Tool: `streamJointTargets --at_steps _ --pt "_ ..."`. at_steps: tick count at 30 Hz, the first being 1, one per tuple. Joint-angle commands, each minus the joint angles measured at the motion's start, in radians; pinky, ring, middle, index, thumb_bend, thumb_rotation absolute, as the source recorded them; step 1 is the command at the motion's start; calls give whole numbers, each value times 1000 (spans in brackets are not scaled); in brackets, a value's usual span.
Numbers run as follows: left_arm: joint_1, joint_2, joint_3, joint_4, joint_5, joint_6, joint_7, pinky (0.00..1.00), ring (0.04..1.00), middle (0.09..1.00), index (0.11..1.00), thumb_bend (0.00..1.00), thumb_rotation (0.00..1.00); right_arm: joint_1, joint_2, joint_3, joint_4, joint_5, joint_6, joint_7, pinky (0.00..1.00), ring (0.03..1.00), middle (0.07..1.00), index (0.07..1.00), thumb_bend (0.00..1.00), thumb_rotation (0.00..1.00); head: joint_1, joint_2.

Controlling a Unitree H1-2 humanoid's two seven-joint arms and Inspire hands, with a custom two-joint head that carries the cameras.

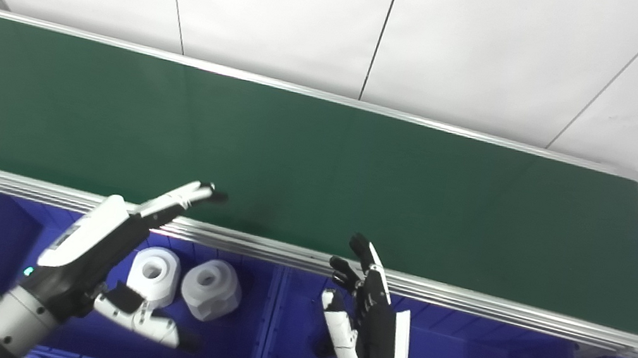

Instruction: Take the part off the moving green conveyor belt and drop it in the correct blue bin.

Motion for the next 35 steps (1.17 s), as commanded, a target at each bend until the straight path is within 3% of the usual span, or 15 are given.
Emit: streamJointTargets --at_steps 1,4,7,11,16,24,35 --pt "9 -43 26 16 -87 20 73 945 991 1000 997 591 819 9 23 13 -29 -11 -4 -11 745 787 901 884 748 802 -23 3" --pt "16 -78 57 113 -174 -29 141 987 995 1000 1000 602 834 18 35 22 -36 -20 8 -16 738 788 902 883 743 791 -62 9" --pt "5 -64 64 192 -215 -77 175 999 1000 1000 1000 640 799 24 50 34 -43 -40 29 -23 739 797 916 889 747 801 -126 13" --pt "-10 -27 59 226 -262 -64 177 1000 1000 1000 1000 672 801 18 73 53 -35 -71 44 -36 722 801 921 889 748 819 -232 14" --pt "-31 21 60 250 -314 -50 178 1000 1000 1000 1000 650 805 1 91 78 -11 -84 57 -50 744 806 917 894 732 835 -307 13" --pt "-55 49 65 256 -366 -26 198 1000 1000 1000 1000 663 796 -23 100 90 9 -55 65 -48 817 846 930 909 729 823 -336 18" --pt "-56 66 43 274 -360 -66 232 1000 1000 1000 1000 643 793 -23 99 88 14 -62 62 -61 794 832 931 902 728 831 -337 9"
